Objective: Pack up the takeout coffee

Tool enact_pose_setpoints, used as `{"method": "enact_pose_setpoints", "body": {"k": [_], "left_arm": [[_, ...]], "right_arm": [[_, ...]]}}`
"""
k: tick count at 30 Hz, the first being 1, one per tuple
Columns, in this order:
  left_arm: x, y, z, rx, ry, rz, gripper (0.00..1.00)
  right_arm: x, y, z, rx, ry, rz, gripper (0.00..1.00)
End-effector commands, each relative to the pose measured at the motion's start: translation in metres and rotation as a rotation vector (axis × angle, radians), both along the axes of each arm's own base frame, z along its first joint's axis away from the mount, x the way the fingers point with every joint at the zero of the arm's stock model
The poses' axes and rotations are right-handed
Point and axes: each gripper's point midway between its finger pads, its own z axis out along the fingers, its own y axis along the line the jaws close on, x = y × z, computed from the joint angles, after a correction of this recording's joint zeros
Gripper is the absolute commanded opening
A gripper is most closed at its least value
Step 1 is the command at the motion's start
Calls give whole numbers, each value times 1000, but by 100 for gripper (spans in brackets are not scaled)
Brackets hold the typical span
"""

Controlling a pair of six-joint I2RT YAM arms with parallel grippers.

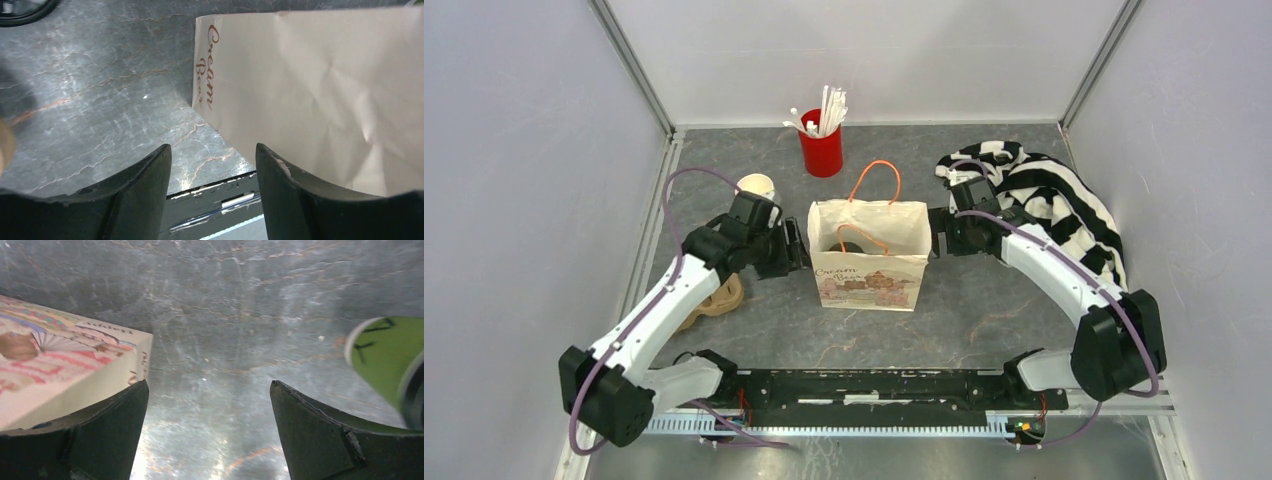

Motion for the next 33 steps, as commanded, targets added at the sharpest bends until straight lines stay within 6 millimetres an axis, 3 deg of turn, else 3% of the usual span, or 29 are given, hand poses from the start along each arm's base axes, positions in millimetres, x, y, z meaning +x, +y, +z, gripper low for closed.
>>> {"method": "enact_pose_setpoints", "body": {"k": [1,7,10,12,17,27,33], "left_arm": [[-4,19,25,69,-71,4,70],[-6,25,55,67,-158,-9,79],[-8,22,65,53,-182,-40,81],[-10,19,68,37,-188,-60,81],[-15,19,75,27,-215,-92,82],[-20,27,84,67,-253,-140,85],[-18,27,85,82,-262,-162,85]], "right_arm": [[-2,-39,47,-206,-78,35,98],[2,-92,104,-369,-140,-122,98],[12,-121,110,-375,-128,-228,98],[18,-141,107,-351,-104,-293,98],[29,-167,82,-260,-28,-325,98],[35,-169,50,-223,71,-262,98],[36,-172,41,-242,94,-258,98]]}}
